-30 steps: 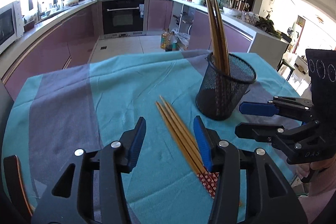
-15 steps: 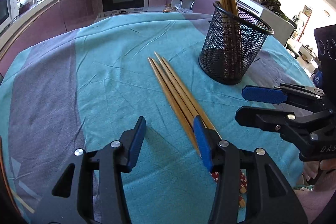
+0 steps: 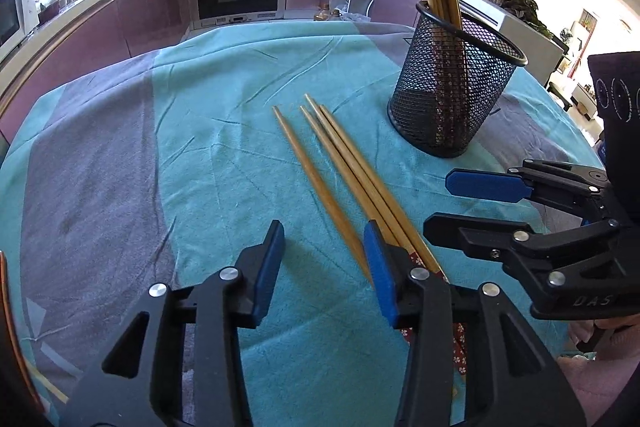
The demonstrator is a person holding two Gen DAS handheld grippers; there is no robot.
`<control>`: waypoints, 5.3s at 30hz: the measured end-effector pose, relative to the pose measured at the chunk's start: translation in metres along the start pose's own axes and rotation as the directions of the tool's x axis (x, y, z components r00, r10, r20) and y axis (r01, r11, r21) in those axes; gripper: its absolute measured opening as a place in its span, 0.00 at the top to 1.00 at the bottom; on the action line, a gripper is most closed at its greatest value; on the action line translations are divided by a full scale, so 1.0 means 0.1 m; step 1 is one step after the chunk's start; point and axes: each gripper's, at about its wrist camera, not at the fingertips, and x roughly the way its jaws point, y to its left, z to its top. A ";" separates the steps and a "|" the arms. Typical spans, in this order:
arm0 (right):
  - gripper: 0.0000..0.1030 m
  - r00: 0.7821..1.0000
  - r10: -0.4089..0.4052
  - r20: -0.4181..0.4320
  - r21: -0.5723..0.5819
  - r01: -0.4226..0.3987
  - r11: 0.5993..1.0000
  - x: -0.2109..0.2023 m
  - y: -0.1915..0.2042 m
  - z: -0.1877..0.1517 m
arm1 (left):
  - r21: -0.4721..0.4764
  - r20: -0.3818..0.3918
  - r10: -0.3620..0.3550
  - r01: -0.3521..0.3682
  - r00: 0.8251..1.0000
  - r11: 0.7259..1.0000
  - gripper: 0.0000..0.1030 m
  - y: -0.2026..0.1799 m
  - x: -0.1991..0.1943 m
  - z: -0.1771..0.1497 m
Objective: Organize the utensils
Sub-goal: 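Move both open tools back over the remaining chopsticks, then grasp a chopstick with the left tool while the right tool grasps another, then lift both held chopsticks upright and carry them over the mesh cup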
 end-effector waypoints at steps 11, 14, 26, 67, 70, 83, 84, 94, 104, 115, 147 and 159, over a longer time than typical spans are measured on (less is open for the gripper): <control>0.59 0.996 -0.087 -0.019 -0.071 0.085 0.994 0.11 0.12 0.02 | -0.011 0.003 -0.027 0.027 1.000 1.000 0.65 0.09 -0.03 -0.05; 0.63 0.996 -0.089 -0.021 -0.063 0.088 0.994 0.09 0.09 0.02 | -0.011 0.004 -0.033 0.033 0.999 0.999 0.65 0.11 -0.03 -0.06; 0.67 0.990 -0.140 -0.033 -0.056 0.138 0.989 0.05 0.02 0.03 | -0.027 -0.005 -0.071 0.071 0.997 0.997 0.67 0.23 -0.06 -0.06; 0.94 0.999 -0.023 -0.024 -0.022 0.023 0.999 0.03 0.05 0.02 | -0.014 -0.002 -0.077 0.077 0.997 0.997 0.93 0.09 -0.05 -0.12; 0.91 0.999 -0.032 -0.033 -0.022 0.031 0.999 0.07 0.04 0.01 | -0.002 -0.010 -0.074 0.074 0.997 0.997 0.92 0.06 -0.02 -0.11; 0.94 0.999 -0.031 -0.017 -0.022 0.031 0.999 0.06 0.03 0.01 | 0.010 -0.029 -0.067 0.068 0.997 0.998 0.93 -0.01 0.12 0.03; 0.94 1.000 -0.027 -0.012 -0.021 0.027 0.999 0.04 0.02 0.00 | 0.007 -0.028 -0.069 0.069 0.997 0.998 0.93 -0.01 0.12 0.03; 0.94 0.998 0.004 0.058 -0.013 -0.003 1.000 -0.21 0.00 0.05 | 0.011 0.012 -0.093 0.092 0.996 0.996 0.93 -0.07 -0.04 0.05; 0.94 0.994 0.024 0.107 -0.009 -0.023 1.000 -0.37 0.02 0.10 | 0.031 0.059 -0.100 0.098 0.993 0.995 0.93 -0.16 -0.25 0.07; 0.94 0.988 0.032 0.149 0.001 -0.032 0.999 -0.52 0.00 0.10 | 0.040 0.093 -0.133 0.129 0.987 0.991 0.93 -0.19 -0.44 0.13; 0.94 0.967 0.035 0.251 0.015 -0.040 0.999 -0.93 -0.11 0.16 | 0.054 0.157 -0.222 0.216 0.962 0.975 0.93 -0.18 -0.75 0.30; 0.94 0.958 0.034 0.284 0.013 -0.040 0.999 -1.04 -0.13 0.17 | 0.060 0.186 -0.241 0.234 0.953 0.970 0.93 -0.19 -0.90 0.34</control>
